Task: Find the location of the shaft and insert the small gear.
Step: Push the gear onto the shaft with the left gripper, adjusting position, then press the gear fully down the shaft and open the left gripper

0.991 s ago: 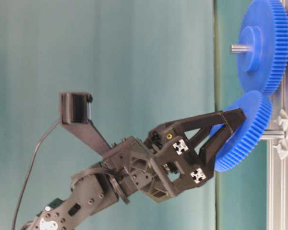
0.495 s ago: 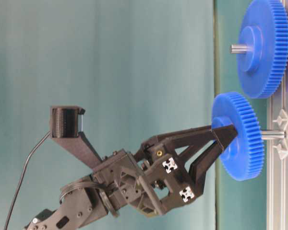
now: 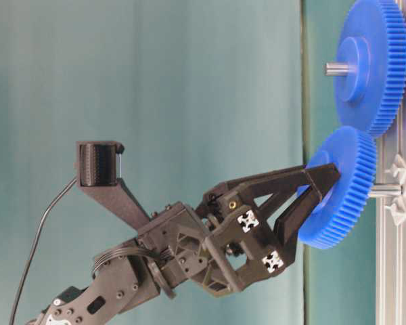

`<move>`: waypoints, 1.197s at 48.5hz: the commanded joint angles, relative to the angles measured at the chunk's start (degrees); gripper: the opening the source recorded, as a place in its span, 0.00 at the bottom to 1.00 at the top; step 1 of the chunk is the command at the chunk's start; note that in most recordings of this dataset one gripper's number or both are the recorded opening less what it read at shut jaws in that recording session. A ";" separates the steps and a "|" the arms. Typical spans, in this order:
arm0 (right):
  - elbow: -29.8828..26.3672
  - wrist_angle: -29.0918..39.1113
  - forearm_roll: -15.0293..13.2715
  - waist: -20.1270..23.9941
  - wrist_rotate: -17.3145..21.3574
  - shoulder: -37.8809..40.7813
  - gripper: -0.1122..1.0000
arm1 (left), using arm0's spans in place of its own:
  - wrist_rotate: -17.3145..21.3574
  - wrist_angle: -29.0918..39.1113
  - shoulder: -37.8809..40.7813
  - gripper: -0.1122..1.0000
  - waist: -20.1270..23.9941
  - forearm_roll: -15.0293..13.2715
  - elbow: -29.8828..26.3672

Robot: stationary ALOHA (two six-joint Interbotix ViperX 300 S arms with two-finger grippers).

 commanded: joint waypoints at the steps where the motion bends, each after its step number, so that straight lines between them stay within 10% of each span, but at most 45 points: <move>1: -0.53 -0.53 0.00 -0.09 0.53 0.35 0.12 | 0.18 1.49 -1.58 0.75 -0.18 0.18 0.18; 58: -0.53 -0.53 0.00 -0.09 0.62 0.35 0.12 | 4.92 2.37 -0.88 0.76 3.08 0.26 -2.20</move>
